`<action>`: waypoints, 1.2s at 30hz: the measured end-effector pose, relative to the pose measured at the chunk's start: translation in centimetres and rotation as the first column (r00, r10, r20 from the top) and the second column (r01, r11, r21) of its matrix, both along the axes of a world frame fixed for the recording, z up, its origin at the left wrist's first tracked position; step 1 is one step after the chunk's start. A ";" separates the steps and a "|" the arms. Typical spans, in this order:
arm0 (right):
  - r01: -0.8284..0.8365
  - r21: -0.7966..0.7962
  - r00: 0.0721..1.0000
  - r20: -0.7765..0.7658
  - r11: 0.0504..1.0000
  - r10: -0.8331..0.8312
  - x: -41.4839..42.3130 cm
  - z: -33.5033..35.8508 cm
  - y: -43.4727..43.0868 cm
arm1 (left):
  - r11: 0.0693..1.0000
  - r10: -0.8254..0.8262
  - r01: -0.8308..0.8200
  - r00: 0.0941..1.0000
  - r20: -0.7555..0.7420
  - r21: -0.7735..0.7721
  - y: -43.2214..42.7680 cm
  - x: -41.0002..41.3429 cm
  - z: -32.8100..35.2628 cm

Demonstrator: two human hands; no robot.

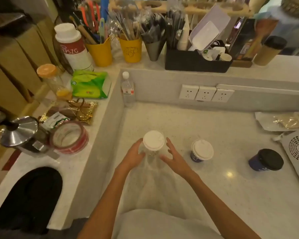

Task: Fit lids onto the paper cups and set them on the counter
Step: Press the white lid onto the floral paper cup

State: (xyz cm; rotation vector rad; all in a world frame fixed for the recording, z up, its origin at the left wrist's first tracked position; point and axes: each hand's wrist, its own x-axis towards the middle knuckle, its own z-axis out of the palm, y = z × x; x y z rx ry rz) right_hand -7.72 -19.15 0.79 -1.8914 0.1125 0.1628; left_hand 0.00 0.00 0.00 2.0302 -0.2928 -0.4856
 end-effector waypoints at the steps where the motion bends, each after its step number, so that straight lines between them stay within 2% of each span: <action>1: -0.032 0.039 0.996 0.090 0.999 0.029 0.5 0.3 0.6 | 0.999 -0.029 0.030 0.999 0.035 -0.029 -0.3 0.2 0.3; 2: -0.053 0.019 0.991 0.127 0.998 0.050 0.9 0.3 0.9 | 0.997 -0.060 0.062 0.997 0.040 -0.036 -0.5 0.3 0.3; 4: -0.048 0.002 0.993 0.108 0.999 0.048 1.8 0.3 1.4 | 0.994 -0.097 0.098 0.995 0.017 -0.047 -0.9 0.7 0.1; 6: 0.017 0.022 0.998 0.054 1.000 -0.018 3.2 0.7 0.9 | 0.992 -0.108 0.111 0.993 0.036 -0.067 -1.4 2.1 0.7; 8: 0.062 0.015 0.994 0.084 0.998 -0.063 5.6 3.1 0.0 | 0.983 -0.111 0.122 0.990 0.085 -0.134 -2.7 4.2 3.5; 13: 0.161 0.042 0.896 0.413 0.986 -0.163 14.0 17.1 -3.9 | 0.938 -0.059 0.126 0.976 0.209 -0.323 -7.4 11.3 17.9; 17: 0.129 0.141 0.812 0.554 0.982 -0.186 17.3 32.4 -6.9 | 0.809 -0.068 0.225 0.953 0.295 -0.543 -10.4 14.0 32.8; 20: 0.099 0.168 0.710 0.679 0.981 -0.188 16.6 42.0 -7.8 | 0.633 -0.196 0.333 0.942 0.272 -0.699 -12.4 13.3 41.0; 24: 0.037 0.149 0.617 0.774 0.988 -0.140 14.9 48.8 -7.9 | 0.461 -0.295 0.424 0.902 0.316 -0.780 -14.2 10.5 46.8; 26: 0.031 0.166 0.599 0.787 0.986 -0.151 14.2 50.0 -7.8 | 0.428 -0.280 0.410 0.907 0.313 -0.805 -14.6 9.7 48.1; 30: 0.026 0.194 0.618 0.768 0.981 -0.168 13.5 50.1 -7.9 | 0.436 -0.249 0.390 0.918 0.307 -0.811 -14.6 9.1 48.5; 32: 0.004 0.194 0.646 0.748 0.981 -0.151 13.3 49.9 -8.0 | 0.449 -0.168 0.380 0.925 0.342 -0.809 -14.6 8.9 48.3; 34: -0.014 0.204 0.652 0.744 0.979 -0.146 13.2 49.6 -8.0 | 0.534 0.049 0.331 0.907 0.419 -0.778 -14.7 8.5 48.2; 36: 0.008 0.197 0.644 0.749 0.980 -0.155 13.4 49.4 -7.8 | 0.667 0.309 0.218 0.789 0.531 -0.712 -15.2 8.1 48.0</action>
